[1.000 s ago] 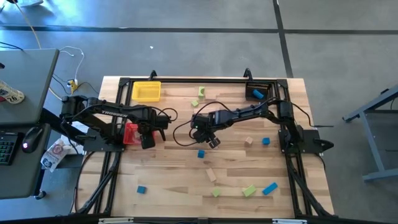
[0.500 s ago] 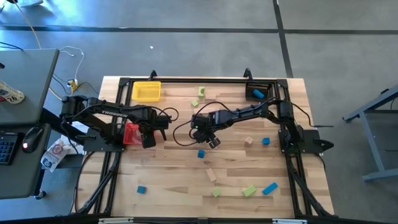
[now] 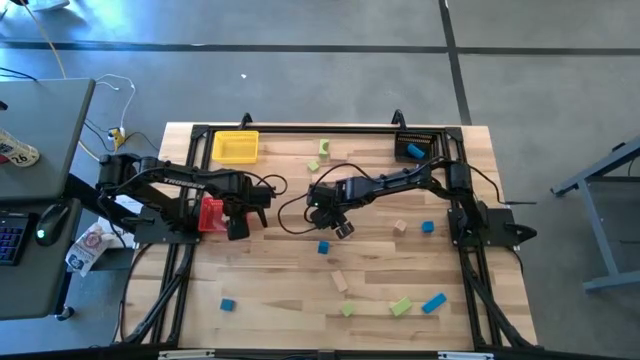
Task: Sort & place blocks by color
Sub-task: Put the brown block into the red bin, then put the green block into the yellow bin
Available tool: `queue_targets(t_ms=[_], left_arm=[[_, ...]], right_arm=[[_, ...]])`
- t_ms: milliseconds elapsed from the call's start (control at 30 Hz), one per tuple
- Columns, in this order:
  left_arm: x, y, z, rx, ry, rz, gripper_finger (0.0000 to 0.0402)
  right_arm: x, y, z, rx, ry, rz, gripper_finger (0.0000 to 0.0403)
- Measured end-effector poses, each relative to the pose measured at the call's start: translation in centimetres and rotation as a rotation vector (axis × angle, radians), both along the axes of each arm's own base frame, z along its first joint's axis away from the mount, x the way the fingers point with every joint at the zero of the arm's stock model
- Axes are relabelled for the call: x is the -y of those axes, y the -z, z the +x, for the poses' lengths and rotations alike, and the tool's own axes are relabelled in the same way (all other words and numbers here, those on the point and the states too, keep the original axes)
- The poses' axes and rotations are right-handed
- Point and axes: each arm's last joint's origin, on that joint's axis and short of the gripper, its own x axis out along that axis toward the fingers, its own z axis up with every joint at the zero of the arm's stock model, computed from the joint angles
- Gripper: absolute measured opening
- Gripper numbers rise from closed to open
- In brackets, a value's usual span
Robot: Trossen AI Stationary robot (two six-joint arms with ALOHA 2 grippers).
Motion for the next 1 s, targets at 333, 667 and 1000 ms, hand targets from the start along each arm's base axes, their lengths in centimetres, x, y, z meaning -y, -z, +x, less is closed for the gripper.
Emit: queue_targets(t_ms=[333,667,1000], left_arm=[[-0.2,0.0,0.0,-0.007,-0.032,0.038,0.0207],[-0.1,0.0,0.0,-0.007,0.029,0.028,0.0206],[0.0,-1.3,-0.6,0.069,0.029,0.043,0.0205]], right_arm=[[0.0,0.0,-0.1,-0.011,0.065,0.025,0.0144],[-0.2,-0.1,-0.2,-0.016,0.165,0.072,0.0094],[-0.8,-2.8,0.3,0.055,0.231,0.120,0.0096]])
